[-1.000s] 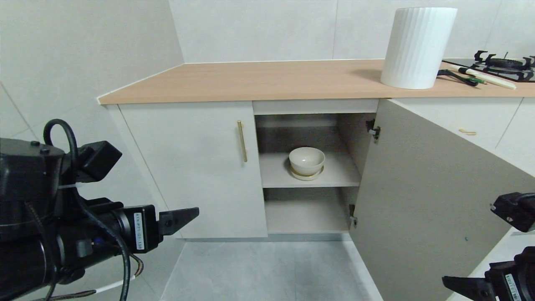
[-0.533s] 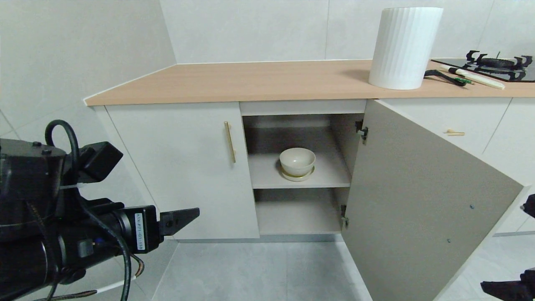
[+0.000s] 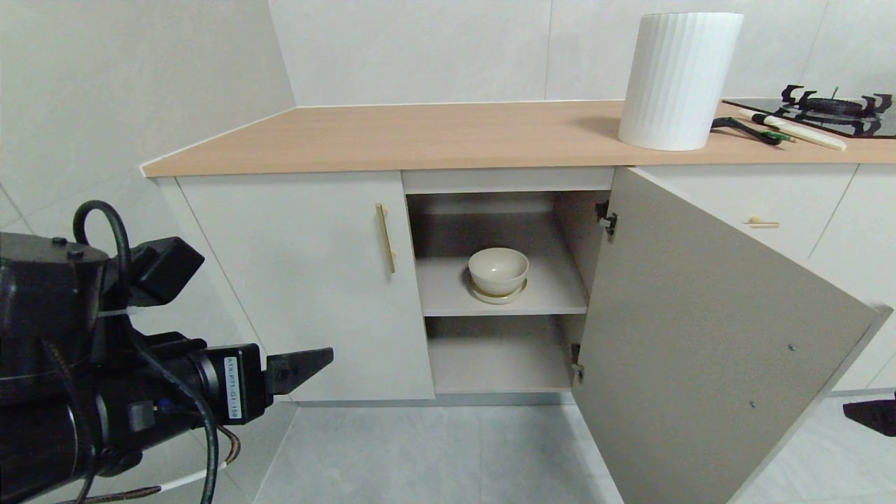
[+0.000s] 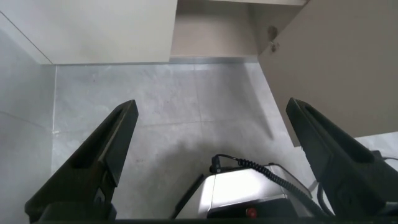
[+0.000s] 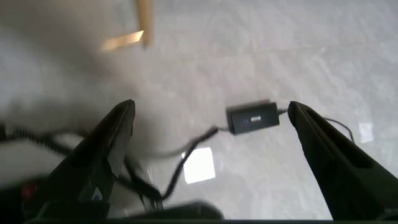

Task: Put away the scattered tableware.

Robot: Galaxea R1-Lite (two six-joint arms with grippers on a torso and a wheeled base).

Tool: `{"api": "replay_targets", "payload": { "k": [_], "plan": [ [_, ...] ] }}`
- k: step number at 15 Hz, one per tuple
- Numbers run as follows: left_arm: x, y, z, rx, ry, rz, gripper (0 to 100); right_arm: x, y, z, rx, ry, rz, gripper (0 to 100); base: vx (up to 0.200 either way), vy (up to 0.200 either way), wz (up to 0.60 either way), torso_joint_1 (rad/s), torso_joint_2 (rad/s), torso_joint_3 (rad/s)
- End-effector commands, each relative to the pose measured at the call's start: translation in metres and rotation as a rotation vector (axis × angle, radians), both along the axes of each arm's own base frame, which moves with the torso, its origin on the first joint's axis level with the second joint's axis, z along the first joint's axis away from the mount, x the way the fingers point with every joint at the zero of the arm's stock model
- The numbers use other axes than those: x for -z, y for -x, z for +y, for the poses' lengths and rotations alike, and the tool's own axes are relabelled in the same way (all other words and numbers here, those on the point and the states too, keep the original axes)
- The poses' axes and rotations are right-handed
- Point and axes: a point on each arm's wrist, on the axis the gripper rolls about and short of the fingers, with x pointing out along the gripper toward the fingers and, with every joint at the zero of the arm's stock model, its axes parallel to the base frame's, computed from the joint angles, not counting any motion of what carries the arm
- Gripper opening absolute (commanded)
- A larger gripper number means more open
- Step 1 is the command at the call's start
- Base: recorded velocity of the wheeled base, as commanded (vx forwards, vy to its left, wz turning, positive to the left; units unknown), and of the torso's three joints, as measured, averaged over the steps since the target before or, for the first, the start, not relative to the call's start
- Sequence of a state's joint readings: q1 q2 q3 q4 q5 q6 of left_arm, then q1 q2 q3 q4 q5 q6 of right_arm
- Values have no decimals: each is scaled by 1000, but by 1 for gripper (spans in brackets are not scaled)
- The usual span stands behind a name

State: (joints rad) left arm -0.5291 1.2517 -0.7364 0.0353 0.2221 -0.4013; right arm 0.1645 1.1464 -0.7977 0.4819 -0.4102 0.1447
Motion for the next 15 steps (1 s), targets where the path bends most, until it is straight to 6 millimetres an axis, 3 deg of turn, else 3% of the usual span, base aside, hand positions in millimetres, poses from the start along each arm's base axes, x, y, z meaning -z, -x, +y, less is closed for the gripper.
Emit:
{"api": "replay_targets", "payload": {
  "k": [1, 9, 15],
  "plan": [
    [0, 0, 0, -1, 0, 1, 100, 5, -15, -5, 53, -2, -4, 100, 0, 0, 0, 0, 0, 0],
    [0, 0, 0, -1, 0, 0, 100, 31, -67, -15, 149, -42, -123, 100, 0, 0, 0, 0, 0, 0],
    [-1, 0, 0, -1, 3, -2, 100, 33, -70, 0, 109, -111, -147, 100, 0, 0, 0, 0, 0, 0]
  ]
}}
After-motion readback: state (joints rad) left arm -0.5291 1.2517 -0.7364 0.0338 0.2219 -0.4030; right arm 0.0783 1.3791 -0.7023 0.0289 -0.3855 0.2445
